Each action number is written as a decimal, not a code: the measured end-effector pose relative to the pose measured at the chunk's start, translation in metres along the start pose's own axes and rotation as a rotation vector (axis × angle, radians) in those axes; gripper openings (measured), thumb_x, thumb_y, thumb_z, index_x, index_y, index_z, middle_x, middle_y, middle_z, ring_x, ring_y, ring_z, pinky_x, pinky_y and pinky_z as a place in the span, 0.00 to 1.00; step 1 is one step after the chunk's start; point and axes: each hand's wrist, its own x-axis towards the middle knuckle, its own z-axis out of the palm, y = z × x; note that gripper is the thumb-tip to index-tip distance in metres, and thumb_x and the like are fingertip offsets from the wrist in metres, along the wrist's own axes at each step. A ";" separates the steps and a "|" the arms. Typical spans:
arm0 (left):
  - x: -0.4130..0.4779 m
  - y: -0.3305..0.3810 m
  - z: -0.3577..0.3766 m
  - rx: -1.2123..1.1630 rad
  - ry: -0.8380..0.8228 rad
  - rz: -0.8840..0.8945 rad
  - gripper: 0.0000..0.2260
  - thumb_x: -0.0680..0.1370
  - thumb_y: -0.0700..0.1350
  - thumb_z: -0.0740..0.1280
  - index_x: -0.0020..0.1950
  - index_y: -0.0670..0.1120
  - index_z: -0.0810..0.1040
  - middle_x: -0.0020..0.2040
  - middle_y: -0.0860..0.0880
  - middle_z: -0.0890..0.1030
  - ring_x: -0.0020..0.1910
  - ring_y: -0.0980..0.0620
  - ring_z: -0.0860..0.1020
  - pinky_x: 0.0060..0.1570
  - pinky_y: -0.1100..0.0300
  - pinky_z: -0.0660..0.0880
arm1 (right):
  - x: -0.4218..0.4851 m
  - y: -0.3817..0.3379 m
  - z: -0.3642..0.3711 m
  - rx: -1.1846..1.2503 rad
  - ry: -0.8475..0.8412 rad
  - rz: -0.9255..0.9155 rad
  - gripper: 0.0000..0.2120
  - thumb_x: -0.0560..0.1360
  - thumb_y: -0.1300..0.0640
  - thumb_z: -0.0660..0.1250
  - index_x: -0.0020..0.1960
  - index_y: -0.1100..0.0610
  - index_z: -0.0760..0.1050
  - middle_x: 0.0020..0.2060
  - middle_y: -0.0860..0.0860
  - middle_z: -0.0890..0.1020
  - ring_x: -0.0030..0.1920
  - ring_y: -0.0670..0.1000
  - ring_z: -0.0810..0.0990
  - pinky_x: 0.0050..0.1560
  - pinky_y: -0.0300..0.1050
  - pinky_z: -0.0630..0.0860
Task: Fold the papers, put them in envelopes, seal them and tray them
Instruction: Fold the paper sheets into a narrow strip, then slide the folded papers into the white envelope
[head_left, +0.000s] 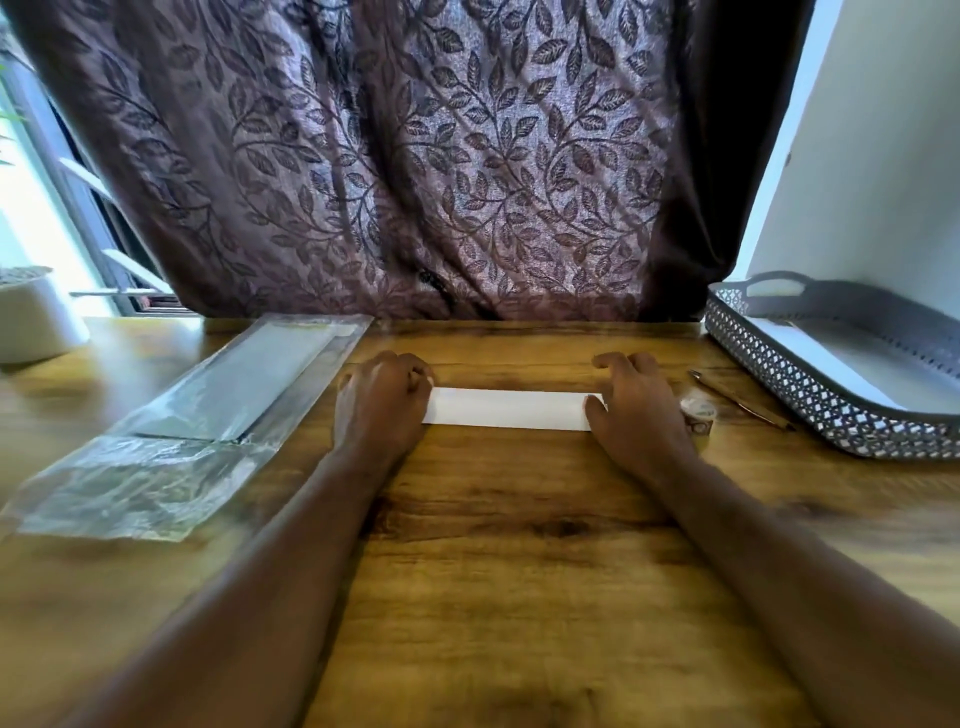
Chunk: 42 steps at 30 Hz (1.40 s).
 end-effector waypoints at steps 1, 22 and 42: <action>-0.004 0.000 -0.003 -0.004 0.004 0.020 0.08 0.77 0.44 0.67 0.50 0.52 0.85 0.51 0.49 0.84 0.48 0.47 0.80 0.50 0.49 0.78 | -0.004 -0.004 -0.002 0.012 0.010 -0.024 0.21 0.78 0.55 0.68 0.69 0.57 0.72 0.66 0.57 0.72 0.60 0.57 0.76 0.54 0.47 0.74; -0.102 -0.155 -0.159 0.096 0.207 -0.068 0.22 0.73 0.38 0.67 0.64 0.55 0.78 0.64 0.50 0.79 0.63 0.44 0.75 0.59 0.45 0.72 | -0.095 -0.238 0.047 0.319 -0.261 -0.731 0.10 0.80 0.54 0.66 0.60 0.52 0.78 0.57 0.48 0.80 0.56 0.47 0.78 0.56 0.44 0.75; -0.110 -0.206 -0.164 0.192 0.029 -0.463 0.30 0.74 0.67 0.61 0.73 0.55 0.66 0.69 0.52 0.76 0.74 0.49 0.66 0.74 0.41 0.54 | -0.073 -0.395 0.096 -0.062 -0.591 -0.337 0.26 0.80 0.56 0.57 0.78 0.57 0.62 0.80 0.61 0.58 0.79 0.63 0.57 0.78 0.61 0.55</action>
